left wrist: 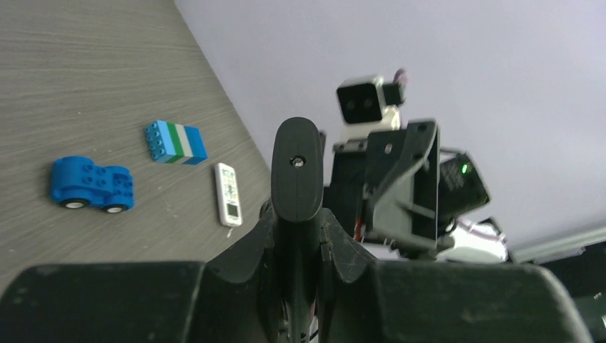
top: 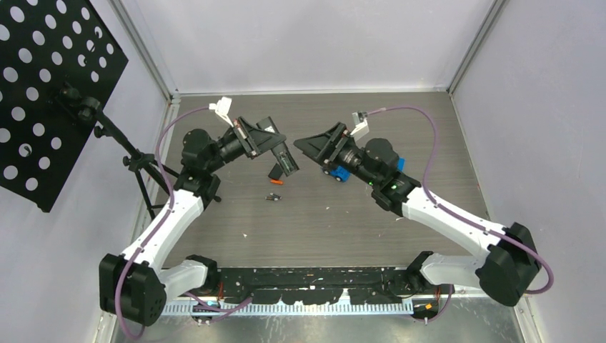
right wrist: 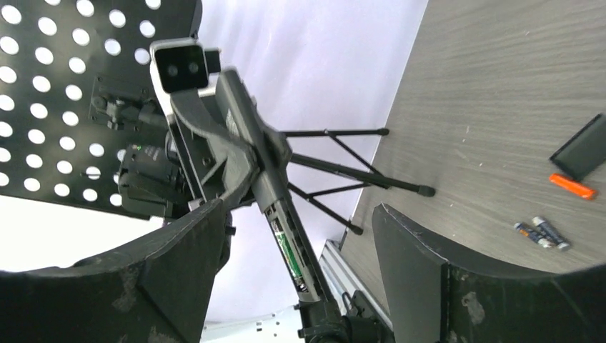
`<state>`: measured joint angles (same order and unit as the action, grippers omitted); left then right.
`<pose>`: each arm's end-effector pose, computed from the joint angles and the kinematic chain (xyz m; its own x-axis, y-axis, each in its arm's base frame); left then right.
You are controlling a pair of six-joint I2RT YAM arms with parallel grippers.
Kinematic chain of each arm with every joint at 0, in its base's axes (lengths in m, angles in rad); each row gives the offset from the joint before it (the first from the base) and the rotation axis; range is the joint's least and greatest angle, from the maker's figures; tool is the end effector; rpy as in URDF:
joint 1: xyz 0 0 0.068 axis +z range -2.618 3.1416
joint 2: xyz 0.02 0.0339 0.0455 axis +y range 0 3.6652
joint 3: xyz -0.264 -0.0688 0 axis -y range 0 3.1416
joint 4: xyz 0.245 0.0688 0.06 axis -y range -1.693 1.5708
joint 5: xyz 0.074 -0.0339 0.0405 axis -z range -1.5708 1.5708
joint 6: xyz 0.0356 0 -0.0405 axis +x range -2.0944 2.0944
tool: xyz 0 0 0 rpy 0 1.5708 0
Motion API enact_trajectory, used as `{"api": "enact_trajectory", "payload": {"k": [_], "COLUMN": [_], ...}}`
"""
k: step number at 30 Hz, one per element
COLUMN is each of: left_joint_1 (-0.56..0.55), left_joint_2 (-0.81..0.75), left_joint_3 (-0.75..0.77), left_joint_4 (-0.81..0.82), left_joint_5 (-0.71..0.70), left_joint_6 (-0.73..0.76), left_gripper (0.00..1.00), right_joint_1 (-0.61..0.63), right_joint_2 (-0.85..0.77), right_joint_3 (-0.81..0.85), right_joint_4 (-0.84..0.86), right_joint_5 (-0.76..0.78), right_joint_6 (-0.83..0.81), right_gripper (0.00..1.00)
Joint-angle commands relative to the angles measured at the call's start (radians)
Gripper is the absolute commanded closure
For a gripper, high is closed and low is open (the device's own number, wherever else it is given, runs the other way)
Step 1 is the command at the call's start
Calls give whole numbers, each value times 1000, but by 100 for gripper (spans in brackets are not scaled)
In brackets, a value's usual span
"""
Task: Load the batteries into the remote control
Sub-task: Adjust the battery in the remote control, then move the battery to the center of the board.
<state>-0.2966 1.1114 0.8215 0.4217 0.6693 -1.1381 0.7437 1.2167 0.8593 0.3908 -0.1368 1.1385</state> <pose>0.2383 -0.0959 0.3510 -0.6894 -0.5338 -0.4897 0.4569 0.2042 -0.8658 0.2088 0.1987 0.3353 -0.6898 0.5877 -0.4229 -0.3453 0.2463 0.9056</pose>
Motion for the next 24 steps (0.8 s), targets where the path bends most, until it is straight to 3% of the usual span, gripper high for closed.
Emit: {"api": "enact_trajectory", "payload": {"k": [1, 5, 9, 15, 24], "left_joint_1": [14, 14, 14, 14, 14], "left_joint_2": [-90, -187, -287, -354, -401], "left_joint_3": [-6, -13, 22, 93, 118], "left_joint_4": [-24, -130, -344, -651, -759], "left_joint_5": [148, 204, 190, -61, -278], "left_joint_6": [195, 320, 489, 680, 729], "left_gripper": [100, 100, 100, 100, 100], "right_joint_1": [-39, -43, -41, 24, 184], "right_joint_2": [-98, -90, 85, 386, 797], "right_joint_3": [43, 104, 236, 376, 758], "right_joint_4": [-166, -374, -630, -705, -875], "right_joint_5": [11, 110, 113, 36, 298], "right_joint_6": [-120, -247, -386, -495, -626], "right_gripper": [21, 25, 35, 41, 41]}}
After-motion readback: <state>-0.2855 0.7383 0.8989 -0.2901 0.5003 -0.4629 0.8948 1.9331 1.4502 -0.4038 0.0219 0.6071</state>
